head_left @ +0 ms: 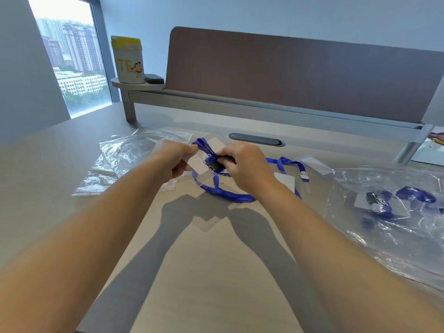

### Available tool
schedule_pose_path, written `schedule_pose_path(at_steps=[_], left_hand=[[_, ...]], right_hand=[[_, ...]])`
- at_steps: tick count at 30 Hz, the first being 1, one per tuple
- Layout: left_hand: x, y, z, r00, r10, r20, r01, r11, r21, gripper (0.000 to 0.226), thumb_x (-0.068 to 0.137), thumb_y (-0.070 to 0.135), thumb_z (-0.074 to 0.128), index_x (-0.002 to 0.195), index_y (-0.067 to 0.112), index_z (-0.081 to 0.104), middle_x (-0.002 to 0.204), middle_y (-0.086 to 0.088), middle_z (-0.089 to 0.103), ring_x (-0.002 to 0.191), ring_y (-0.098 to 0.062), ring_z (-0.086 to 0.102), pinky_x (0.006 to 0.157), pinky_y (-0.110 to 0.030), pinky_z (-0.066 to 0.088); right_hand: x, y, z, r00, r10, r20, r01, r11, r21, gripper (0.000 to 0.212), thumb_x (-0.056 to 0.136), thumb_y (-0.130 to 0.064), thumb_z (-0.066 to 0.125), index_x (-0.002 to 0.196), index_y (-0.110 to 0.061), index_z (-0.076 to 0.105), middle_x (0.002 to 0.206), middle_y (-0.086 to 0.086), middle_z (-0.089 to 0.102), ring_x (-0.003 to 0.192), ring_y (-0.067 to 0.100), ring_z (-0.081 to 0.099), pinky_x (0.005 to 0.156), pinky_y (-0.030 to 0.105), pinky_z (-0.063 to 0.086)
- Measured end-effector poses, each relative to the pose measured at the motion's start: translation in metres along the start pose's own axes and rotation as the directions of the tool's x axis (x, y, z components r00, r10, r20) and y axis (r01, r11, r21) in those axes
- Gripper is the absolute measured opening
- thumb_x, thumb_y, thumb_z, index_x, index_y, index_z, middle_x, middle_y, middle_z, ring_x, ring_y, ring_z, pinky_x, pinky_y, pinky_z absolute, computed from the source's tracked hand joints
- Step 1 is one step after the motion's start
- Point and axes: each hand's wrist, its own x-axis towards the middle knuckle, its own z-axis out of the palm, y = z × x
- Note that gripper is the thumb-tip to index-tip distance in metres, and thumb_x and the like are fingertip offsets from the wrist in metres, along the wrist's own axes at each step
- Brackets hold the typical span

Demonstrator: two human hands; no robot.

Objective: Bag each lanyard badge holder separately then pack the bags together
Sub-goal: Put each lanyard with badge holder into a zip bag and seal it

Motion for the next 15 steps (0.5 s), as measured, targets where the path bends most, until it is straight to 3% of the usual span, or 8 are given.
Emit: schedule_pose_path(at_steps=[3,5,9,12,15], left_hand=[[0.0,0.0,-0.005,0.997,-0.079,0.017,0.081,0.984,-0.156,0.017,0.086,0.015,0.06,0.072,0.013,0.05,0.059,0.003,0.052,0.026,-0.004,0.042,0.028,-0.005,0.028],[0.001,0.0,-0.008,0.991,-0.124,0.052,0.132,0.968,-0.213,0.014,0.086,0.015,0.059,0.077,0.014,0.05,0.067,0.003,0.048,0.022,-0.002,0.038,0.027,-0.005,0.027],[-0.001,-0.001,-0.011,0.971,-0.214,0.103,0.234,0.938,-0.254,0.02,0.088,0.017,0.057,0.07,0.016,0.049,0.054,0.006,0.051,0.02,-0.002,0.036,0.023,-0.007,0.023],[-0.007,-0.002,-0.015,0.947,-0.277,0.162,0.314,0.904,-0.291,0.022,0.089,0.019,0.055,0.068,0.013,0.05,0.043,0.005,0.054,0.029,-0.002,0.036,0.022,-0.007,0.023],[-0.02,-0.003,-0.02,0.932,-0.301,0.201,0.349,0.896,-0.275,0.026,0.091,0.02,0.052,0.066,0.012,0.049,0.03,0.004,0.048,0.02,-0.003,0.029,0.021,-0.007,0.022]], right_hand=[[-0.001,0.0,0.002,0.991,-0.125,-0.043,0.119,0.986,-0.115,0.032,0.092,-0.006,0.047,0.122,-0.008,0.057,0.113,0.013,0.058,0.105,0.028,0.05,0.082,0.036,0.044],[-0.002,0.0,0.002,0.965,-0.253,-0.066,0.236,0.952,-0.197,0.033,0.088,-0.001,0.051,0.121,-0.004,0.058,0.116,0.015,0.059,0.108,0.031,0.05,0.085,0.037,0.044],[-0.007,-0.001,0.001,0.937,-0.348,0.028,0.342,0.898,-0.277,0.035,0.082,0.001,0.059,0.118,0.001,0.059,0.122,0.017,0.062,0.106,0.038,0.059,0.084,0.046,0.053],[-0.011,0.001,0.006,0.905,-0.426,-0.004,0.399,0.851,-0.341,0.041,0.061,0.005,0.075,0.101,0.001,0.068,0.097,0.016,0.073,0.078,0.033,0.071,0.055,0.041,0.06],[-0.012,-0.004,0.011,0.87,-0.487,-0.071,0.425,0.816,-0.391,0.024,0.059,0.001,0.067,0.083,-0.003,0.071,0.073,0.012,0.073,0.057,0.028,0.067,0.043,0.031,0.055]])
